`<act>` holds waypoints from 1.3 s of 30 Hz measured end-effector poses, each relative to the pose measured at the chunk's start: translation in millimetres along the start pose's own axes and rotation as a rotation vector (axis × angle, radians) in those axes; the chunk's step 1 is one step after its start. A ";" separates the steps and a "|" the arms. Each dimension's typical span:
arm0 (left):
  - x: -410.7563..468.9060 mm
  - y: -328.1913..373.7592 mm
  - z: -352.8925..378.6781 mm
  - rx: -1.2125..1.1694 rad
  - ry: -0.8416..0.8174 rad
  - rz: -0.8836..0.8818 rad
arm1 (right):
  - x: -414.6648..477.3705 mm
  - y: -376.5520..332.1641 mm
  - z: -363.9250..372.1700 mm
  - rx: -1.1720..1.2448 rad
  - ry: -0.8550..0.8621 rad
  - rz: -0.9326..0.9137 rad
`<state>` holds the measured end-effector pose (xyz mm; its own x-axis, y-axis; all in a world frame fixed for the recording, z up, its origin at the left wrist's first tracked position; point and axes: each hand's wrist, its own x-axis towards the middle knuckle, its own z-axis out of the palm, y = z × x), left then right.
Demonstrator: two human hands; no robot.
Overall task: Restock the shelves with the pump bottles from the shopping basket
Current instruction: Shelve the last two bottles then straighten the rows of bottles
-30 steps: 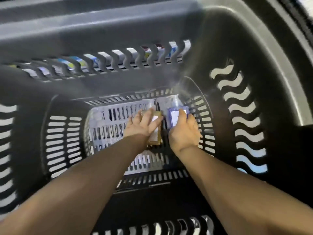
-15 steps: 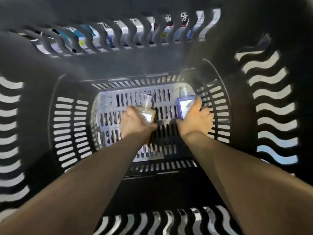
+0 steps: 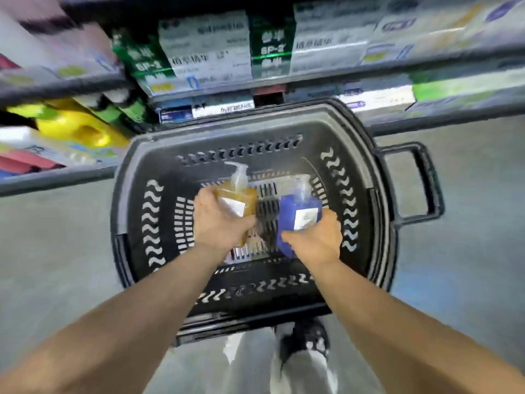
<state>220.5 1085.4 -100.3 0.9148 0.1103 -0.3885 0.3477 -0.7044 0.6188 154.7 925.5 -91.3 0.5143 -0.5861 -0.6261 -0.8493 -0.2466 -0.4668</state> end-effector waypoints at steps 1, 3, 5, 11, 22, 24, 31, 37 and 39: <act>-15.0 17.1 -17.8 -0.043 0.031 0.014 | -20.4 -7.5 -14.8 0.057 0.024 -0.013; -47.9 46.8 -51.6 -0.126 0.089 0.020 | -61.3 -21.9 -44.6 0.144 0.076 -0.049; -89.6 69.3 -80.1 -0.234 0.157 0.035 | -101.9 -28.7 -73.0 0.203 0.114 -0.130; -221.0 118.9 -150.6 -0.508 0.305 0.185 | -219.8 -47.2 -152.7 0.264 0.133 -0.386; -321.4 203.1 -374.4 -0.547 0.531 0.356 | -396.1 -151.6 -273.7 0.224 0.163 -0.822; -328.7 209.1 -419.9 -0.551 0.562 0.387 | -423.8 -180.5 -284.6 0.224 0.171 -0.894; -325.4 216.9 -558.2 -0.528 0.703 0.536 | -508.2 -280.0 -272.1 0.313 0.219 -1.085; -295.5 212.0 -670.7 -0.466 0.773 0.643 | -566.7 -370.3 -235.4 0.416 0.267 -1.169; -286.0 213.6 -700.0 -0.444 0.770 0.682 | -580.6 -396.4 -227.0 0.457 0.274 -1.201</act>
<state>176.9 1394.2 620.9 0.7716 0.3091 0.5560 -0.3735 -0.4874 0.7893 165.7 1188.3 599.1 0.8297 -0.3357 0.4461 0.2624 -0.4708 -0.8423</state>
